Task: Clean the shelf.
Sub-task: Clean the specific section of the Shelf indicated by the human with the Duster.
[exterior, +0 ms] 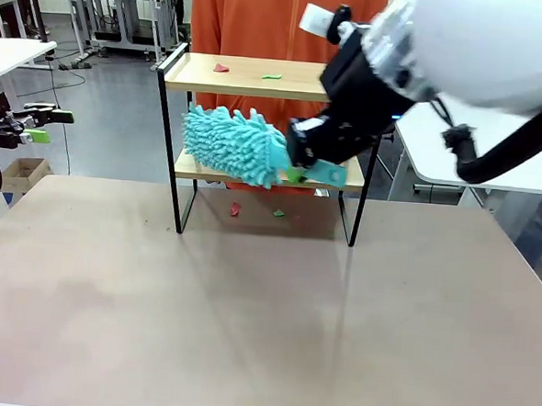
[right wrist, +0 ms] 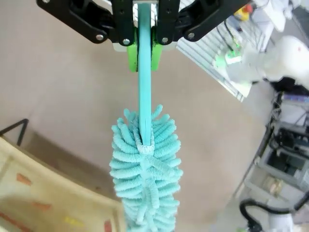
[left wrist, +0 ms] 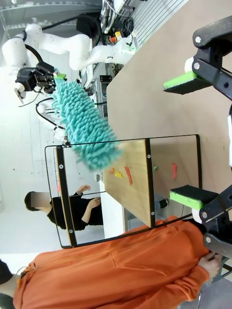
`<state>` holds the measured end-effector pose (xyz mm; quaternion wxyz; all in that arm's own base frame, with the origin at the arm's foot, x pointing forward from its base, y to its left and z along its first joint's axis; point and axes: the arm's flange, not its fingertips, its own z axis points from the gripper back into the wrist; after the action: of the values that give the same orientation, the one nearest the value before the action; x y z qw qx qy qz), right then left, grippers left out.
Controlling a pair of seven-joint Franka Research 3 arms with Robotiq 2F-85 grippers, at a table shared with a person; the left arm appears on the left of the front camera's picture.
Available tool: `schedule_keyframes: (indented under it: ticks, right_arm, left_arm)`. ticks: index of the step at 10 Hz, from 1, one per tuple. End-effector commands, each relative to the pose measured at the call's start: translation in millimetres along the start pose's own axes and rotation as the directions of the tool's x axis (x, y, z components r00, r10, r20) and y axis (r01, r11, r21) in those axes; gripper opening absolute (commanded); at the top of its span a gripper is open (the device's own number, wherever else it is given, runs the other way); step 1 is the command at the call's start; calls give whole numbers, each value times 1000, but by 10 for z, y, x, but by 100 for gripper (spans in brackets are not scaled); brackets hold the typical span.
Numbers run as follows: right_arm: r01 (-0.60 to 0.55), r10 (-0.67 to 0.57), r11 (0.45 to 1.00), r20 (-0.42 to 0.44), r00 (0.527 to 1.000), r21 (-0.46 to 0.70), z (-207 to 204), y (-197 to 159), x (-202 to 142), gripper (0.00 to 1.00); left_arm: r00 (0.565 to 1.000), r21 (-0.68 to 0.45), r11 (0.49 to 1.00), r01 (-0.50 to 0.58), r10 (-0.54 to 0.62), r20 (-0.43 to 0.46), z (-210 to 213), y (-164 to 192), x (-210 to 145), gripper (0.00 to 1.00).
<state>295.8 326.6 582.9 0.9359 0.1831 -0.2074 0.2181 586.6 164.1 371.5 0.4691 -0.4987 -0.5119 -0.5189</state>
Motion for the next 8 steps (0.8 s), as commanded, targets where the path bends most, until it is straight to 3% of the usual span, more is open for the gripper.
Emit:
schedule_keyframes:
  ticks: [1,3,7,8]
  right_arm:
    - [118,-112,988,66,992,-96,-235,259,275,13]
    - [186,-175,972,83,981,-147,-484,462,549,13]
    - [315,-272,926,207,940,-210,-966,684,931,13]
    - [343,-311,919,178,934,-193,-1091,674,998,13]
  left_arm:
    - [1000,-2,1000,8,-8,-1,-1,-5,19,100]
    - [1000,-2,1000,8,-8,-1,-1,-5,19,100]
    - [1000,-2,1000,8,-8,-1,-1,-5,19,100]
    - [1000,-2,1000,8,-8,-1,-1,-5,19,100]
